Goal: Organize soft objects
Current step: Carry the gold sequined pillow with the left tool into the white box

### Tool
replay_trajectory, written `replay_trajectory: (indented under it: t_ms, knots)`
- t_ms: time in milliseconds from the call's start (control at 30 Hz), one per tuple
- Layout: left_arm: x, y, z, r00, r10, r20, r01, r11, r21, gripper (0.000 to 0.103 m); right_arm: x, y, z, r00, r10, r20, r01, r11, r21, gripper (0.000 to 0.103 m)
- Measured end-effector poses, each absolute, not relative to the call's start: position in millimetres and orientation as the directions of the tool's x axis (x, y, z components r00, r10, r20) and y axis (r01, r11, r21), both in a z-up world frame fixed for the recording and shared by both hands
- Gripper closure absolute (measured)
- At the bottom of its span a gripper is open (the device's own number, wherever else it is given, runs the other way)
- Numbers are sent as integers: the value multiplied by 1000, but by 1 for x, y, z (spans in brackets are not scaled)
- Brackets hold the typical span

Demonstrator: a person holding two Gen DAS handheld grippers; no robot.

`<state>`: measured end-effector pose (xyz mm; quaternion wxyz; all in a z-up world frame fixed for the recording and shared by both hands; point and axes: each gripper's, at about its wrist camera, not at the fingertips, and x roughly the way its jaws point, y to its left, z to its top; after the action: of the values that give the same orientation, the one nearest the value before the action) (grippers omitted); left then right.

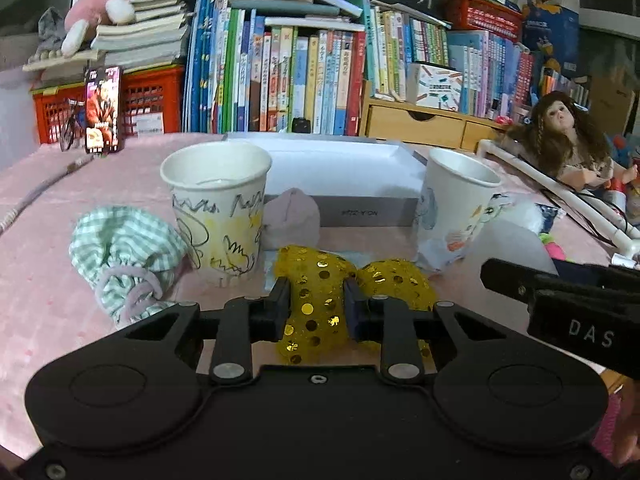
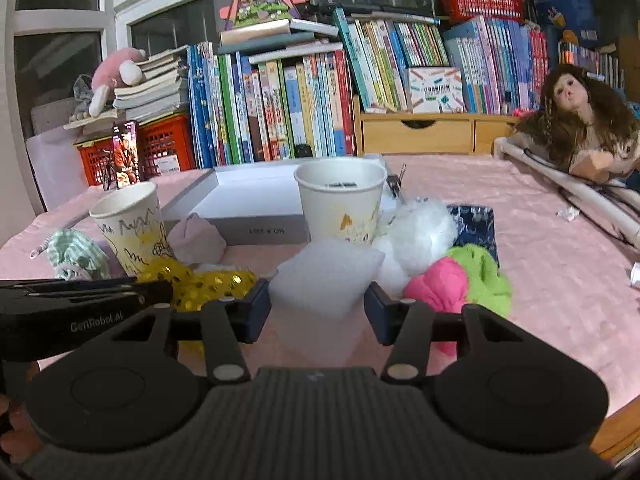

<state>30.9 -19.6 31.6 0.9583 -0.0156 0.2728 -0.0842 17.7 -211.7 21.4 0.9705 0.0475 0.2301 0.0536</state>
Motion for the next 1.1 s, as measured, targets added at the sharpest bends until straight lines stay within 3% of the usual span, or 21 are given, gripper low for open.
replay_trajectory:
  t_ms: [1100]
  knots:
    - [83, -29, 138, 865, -194, -464, 192, 980, -52, 77, 51, -233, 98, 923, 178, -341, -146, 982, 118, 48]
